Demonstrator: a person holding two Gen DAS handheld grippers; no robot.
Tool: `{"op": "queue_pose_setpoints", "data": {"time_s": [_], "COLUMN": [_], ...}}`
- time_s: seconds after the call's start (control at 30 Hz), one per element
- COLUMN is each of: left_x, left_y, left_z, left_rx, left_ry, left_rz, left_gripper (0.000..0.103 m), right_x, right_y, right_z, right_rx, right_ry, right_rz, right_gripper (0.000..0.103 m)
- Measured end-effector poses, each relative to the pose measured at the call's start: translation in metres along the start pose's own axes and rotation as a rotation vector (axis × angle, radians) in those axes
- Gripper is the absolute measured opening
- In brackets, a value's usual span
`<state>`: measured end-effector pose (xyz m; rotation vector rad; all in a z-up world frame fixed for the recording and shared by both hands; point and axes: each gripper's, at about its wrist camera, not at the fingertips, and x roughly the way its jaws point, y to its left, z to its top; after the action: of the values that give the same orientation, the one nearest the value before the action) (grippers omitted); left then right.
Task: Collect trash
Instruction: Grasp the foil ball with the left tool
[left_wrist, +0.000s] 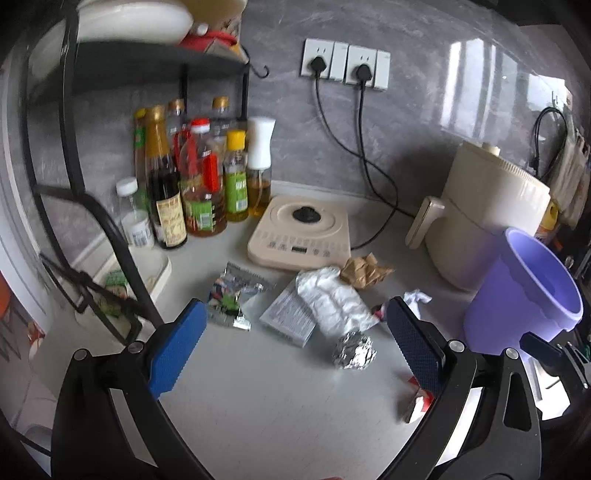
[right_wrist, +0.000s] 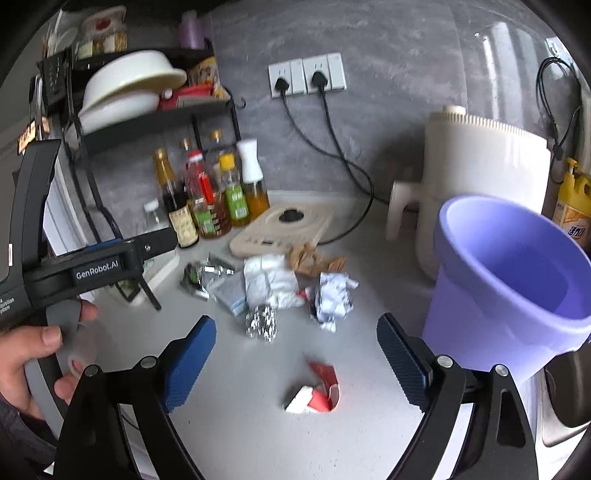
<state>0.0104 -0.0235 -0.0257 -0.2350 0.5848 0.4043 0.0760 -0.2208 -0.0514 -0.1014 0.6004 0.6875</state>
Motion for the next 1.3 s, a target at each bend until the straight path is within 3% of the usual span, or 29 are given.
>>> {"op": "queue_pose_setpoints", "data": {"time_s": [0.23, 0.47, 0.67, 0.8, 1.1, 1.17, 1.23, 1.3], "left_x": [0.027, 0.057, 0.085, 0.102, 0.132, 0.136, 0.140, 0.138], "left_y": [0.008, 0.000, -0.013, -0.021, -0.043, -0.047, -0.049, -0.048], "left_z": [-0.020, -0.025, -0.029, -0.033, -0.043, -0.046, -0.049, -0.049], "left_rx": [-0.015, 0.013, 0.057, 0.076, 0.104, 0.110, 0.115, 0.115], "left_ry": [0.077, 0.131, 0.186, 0.226, 0.288, 0.300, 0.321, 0.321], "left_rz": [-0.036, -0.093, -0.156, -0.193, -0.251, -0.252, -0.246, -0.245], "left_gripper": [0.097, 0.096, 0.084, 0.077, 0.072, 0.068, 0.045, 0.044], "right_x": [0.017, 0.033, 0.047, 0.053, 0.056, 0.055, 0.054, 0.055], "right_y": [-0.004, -0.011, -0.020, -0.027, -0.039, -0.040, -0.041, -0.041], "right_z": [-0.013, -0.023, -0.030, -0.034, -0.039, -0.039, -0.039, -0.038], "right_rx": [0.034, 0.082, 0.131, 0.162, 0.179, 0.176, 0.173, 0.172], "right_ry": [0.074, 0.132, 0.171, 0.201, 0.238, 0.241, 0.242, 0.243], "right_rz": [-0.029, -0.060, -0.095, -0.103, -0.151, -0.156, -0.160, -0.159], "right_gripper": [0.086, 0.077, 0.070, 0.056, 0.045, 0.045, 0.045, 0.044]}}
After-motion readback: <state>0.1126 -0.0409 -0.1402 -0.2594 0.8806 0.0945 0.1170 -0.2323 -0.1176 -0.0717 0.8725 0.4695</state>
